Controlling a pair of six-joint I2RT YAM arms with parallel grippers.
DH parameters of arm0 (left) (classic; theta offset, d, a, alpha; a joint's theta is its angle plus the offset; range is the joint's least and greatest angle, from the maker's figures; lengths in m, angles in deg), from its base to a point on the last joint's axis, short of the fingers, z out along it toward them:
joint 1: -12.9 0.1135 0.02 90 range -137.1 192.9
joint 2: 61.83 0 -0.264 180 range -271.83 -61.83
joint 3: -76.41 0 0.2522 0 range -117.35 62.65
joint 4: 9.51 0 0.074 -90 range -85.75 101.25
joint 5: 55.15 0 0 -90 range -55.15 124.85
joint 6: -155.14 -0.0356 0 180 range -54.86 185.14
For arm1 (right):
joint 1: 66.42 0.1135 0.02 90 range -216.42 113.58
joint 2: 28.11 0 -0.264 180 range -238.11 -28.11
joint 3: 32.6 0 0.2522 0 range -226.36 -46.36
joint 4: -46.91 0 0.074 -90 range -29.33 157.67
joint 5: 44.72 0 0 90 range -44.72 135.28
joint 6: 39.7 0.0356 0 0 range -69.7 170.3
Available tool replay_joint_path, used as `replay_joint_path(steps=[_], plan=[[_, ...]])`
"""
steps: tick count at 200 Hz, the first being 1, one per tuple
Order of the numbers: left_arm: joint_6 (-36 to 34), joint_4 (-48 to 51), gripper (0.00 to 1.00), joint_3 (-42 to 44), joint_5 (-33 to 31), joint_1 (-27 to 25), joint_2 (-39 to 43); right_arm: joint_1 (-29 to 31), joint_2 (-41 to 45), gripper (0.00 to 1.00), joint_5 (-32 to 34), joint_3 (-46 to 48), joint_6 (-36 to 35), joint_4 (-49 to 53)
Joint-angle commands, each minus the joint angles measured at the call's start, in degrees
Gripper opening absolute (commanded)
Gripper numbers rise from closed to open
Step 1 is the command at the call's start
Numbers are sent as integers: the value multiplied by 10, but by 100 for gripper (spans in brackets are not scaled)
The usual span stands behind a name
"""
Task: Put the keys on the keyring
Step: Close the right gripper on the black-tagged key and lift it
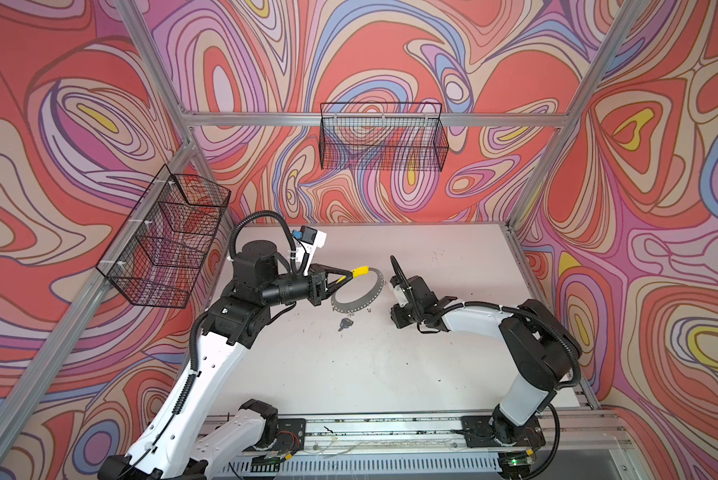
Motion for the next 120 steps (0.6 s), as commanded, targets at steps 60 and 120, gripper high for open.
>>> replay_joint_path(steps=[60, 120], plan=[[-11, 10, 0, 7, -2, 6, 13, 1, -20, 19, 6, -3, -10, -9], [-13, 14, 0, 4, -2, 7, 12, 1, -21, 13, 12, -2, -13, -9]])
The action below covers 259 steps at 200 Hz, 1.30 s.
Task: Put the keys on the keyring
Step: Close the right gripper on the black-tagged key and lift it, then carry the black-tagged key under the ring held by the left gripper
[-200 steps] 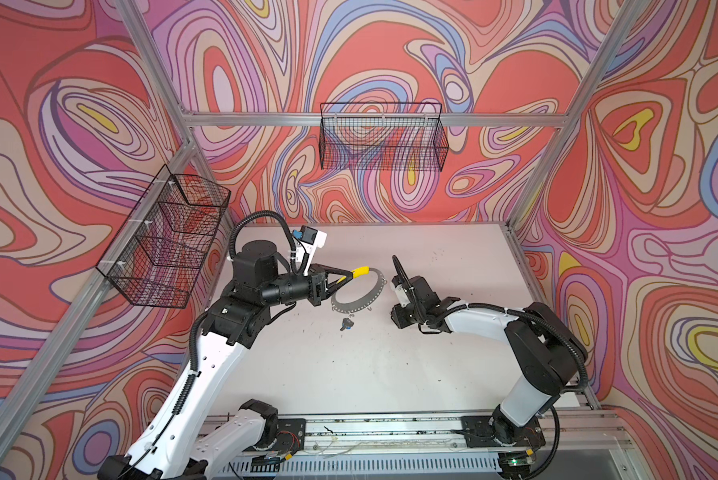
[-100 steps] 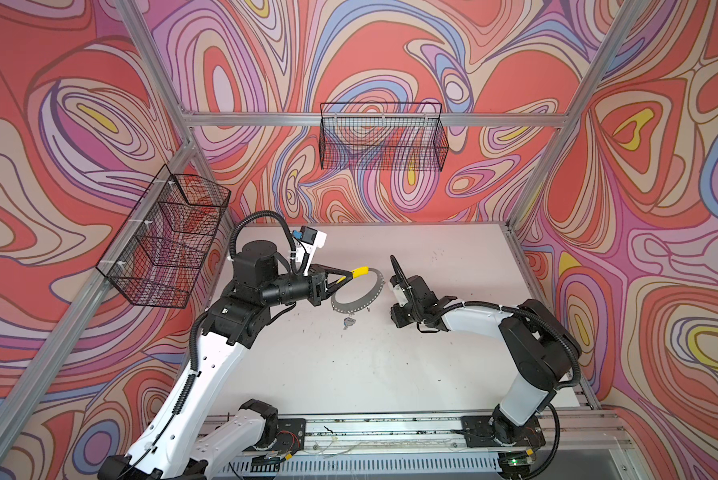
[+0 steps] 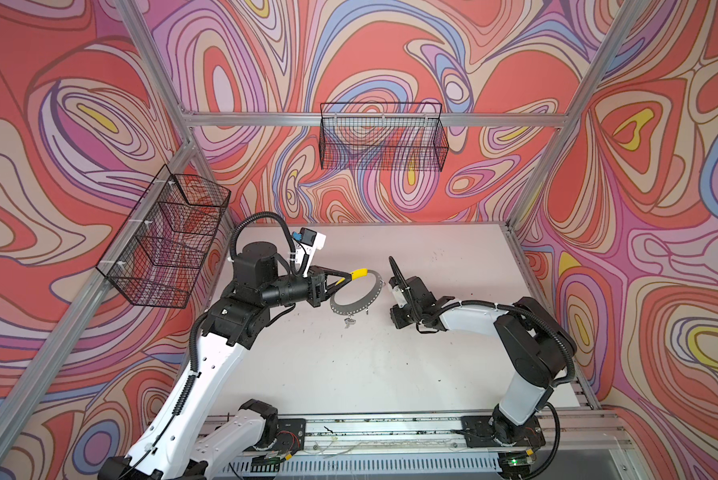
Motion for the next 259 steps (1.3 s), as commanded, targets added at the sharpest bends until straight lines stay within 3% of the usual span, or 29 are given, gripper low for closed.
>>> replay_joint_path(steps=[1, 39, 65, 109, 148, 178, 205, 259], plan=[[-14, 2, 0, -1, 0, 3, 9, 1, -4, 13, 10, 2, -9, -5], [-14, 5, 0, -1, -2, 4, 12, 1, 4, 14, 12, 9, -9, -4], [-14, 3, 0, -1, -4, 5, 11, 1, 4, 6, 14, 12, -10, -5], [-9, 4, 0, -2, -11, 4, 13, 1, 4, 0, 16, 13, -14, -13], [21, -10, 0, -11, -33, 4, 19, 3, 98, 0, 8, 39, -11, -21], [43, 2, 0, -31, -97, 4, 17, 31, 186, 0, 8, 27, -16, 31], [54, -3, 0, -40, -113, 4, 7, 71, 262, 0, 22, -5, -11, 84], [56, -6, 0, -61, -154, 4, 10, 112, 339, 0, -31, -110, 8, 155]])
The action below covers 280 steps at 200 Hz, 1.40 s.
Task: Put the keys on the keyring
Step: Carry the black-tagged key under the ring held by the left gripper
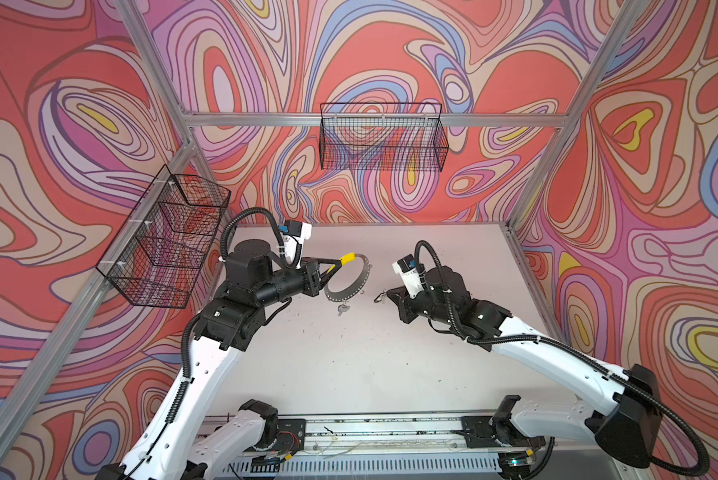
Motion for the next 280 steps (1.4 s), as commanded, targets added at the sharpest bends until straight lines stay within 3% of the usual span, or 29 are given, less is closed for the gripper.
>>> replay_joint_path(steps=[1, 104, 179, 280], plan=[[6, -15, 0, -28, -24, 3, 2, 20, 18, 0, -24, -52, 7, 48], [7, -7, 0, -39, -37, 3, 10, 85, -46, 0, -75, -175, -24, 110], [8, -11, 0, -32, -24, 3, 18, 87, -71, 0, -19, -197, -18, 105], [5, -18, 0, -17, -6, 3, 30, 87, -69, 0, -27, -197, -13, 94]])
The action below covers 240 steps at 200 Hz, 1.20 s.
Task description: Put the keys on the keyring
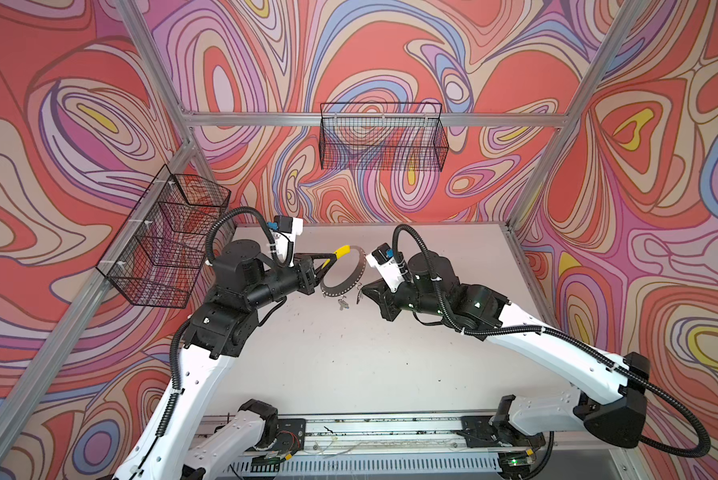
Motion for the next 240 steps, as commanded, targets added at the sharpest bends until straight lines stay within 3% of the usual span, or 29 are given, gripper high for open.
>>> replay_joint_path(steps=[1, 240], plan=[[1, -19, 0, 4, 11, 4, 10, 2, 3, 0, -7, -13, 1, -9], [3, -17, 0, 11, 17, 3, 21, 3, 27, 0, -16, 5, 10, -26]])
